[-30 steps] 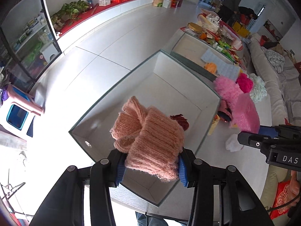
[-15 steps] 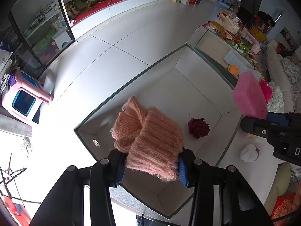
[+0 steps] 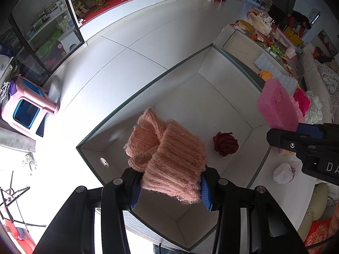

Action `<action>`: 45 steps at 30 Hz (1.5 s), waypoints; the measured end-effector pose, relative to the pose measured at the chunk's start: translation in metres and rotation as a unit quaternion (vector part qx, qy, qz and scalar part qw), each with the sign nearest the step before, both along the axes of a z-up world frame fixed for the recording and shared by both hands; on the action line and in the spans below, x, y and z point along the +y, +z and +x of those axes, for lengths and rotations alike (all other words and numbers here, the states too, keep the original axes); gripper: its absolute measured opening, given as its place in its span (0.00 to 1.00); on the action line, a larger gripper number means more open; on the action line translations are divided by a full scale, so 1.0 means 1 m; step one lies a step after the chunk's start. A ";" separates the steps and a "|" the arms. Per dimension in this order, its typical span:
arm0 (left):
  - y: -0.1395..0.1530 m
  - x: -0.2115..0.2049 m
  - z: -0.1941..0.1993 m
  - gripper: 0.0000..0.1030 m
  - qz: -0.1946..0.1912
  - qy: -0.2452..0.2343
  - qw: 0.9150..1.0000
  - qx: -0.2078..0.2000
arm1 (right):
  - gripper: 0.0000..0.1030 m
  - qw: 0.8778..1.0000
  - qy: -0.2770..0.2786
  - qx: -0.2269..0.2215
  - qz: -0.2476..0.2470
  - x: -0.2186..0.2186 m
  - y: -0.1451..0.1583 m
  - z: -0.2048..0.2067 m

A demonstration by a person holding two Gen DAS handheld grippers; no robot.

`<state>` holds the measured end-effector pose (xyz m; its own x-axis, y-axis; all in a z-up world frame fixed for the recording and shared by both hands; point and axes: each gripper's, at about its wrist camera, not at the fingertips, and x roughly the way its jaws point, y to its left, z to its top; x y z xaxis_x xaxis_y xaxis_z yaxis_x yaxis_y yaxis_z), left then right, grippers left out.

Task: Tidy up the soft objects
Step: 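Carry the pink knit hat and pink sponge over the white box with both tools, then open the left tool to drop the pink hat while the right tool releases the sponge into the box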

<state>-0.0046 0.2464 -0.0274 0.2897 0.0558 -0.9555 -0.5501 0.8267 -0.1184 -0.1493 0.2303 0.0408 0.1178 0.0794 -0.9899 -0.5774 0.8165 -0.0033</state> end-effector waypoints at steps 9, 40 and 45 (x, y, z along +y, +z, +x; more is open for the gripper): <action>-0.008 0.002 0.005 0.45 -0.005 0.003 1.000 0.011 | 0.49 1.000 0.003 0.009 -0.007 0.003 -0.010 0.007; -0.039 -0.006 0.016 0.56 -0.032 -0.016 0.998 0.058 | 0.83 0.997 -0.007 0.072 -0.006 0.000 -0.057 0.019; -0.027 -0.009 0.008 1.00 -0.037 -0.023 0.999 0.022 | 1.00 0.995 -0.009 0.079 0.067 -0.008 -0.045 0.015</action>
